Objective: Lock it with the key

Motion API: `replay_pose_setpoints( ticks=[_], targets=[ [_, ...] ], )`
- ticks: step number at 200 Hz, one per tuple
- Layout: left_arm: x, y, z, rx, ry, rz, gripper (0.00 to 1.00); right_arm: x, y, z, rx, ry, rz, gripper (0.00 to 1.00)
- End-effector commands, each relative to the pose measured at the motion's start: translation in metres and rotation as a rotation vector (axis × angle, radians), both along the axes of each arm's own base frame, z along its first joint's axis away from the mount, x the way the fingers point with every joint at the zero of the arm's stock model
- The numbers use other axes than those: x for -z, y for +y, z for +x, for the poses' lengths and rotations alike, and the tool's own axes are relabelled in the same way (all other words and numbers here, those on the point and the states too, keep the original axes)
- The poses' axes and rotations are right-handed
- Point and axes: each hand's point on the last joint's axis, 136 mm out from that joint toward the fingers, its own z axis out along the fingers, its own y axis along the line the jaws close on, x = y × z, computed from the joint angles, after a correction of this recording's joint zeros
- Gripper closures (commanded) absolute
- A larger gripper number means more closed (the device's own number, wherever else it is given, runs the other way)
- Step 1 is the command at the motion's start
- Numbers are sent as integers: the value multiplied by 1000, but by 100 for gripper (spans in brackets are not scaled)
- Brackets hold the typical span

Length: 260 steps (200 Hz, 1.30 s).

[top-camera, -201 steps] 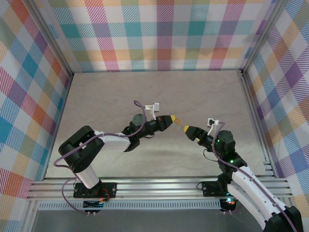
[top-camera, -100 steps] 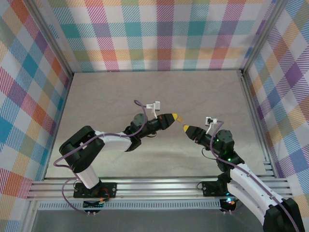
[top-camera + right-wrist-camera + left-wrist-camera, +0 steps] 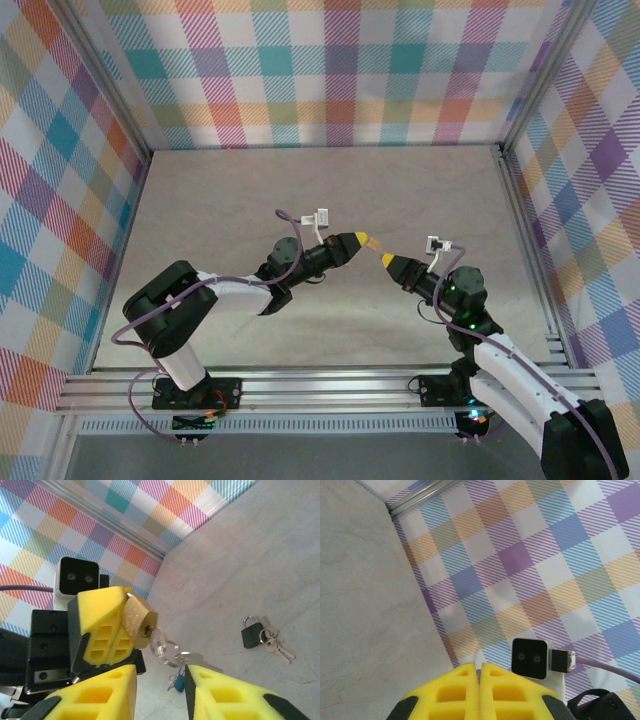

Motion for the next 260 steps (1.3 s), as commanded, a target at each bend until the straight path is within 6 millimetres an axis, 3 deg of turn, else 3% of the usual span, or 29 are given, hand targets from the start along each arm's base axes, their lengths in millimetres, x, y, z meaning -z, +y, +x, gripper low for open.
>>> replay_pose_setpoints(
  ticks=[1, 51, 113, 170, 208, 260],
  targets=[
    [-11, 0, -6, 6, -15, -69, 100, -30, 2, 2, -22, -110, 23, 73],
    [-12, 2, -8, 13, -8, -84, 100, -42, 4, 8, -43, -143, 31, 79],
    [-12, 2, -11, 21, -4, -94, 100, -49, 16, 8, -131, -149, 31, 76],
    [-15, 4, -12, 20, -10, -96, 100, -30, 7, 14, -76, -63, -21, 69],
    [-16, 4, -12, 22, -12, -93, 100, -28, -2, 12, -32, -71, -50, 68],
    [-20, 3, -13, 27, -12, -108, 100, -23, 6, 14, -75, -43, -33, 66]
  ],
)
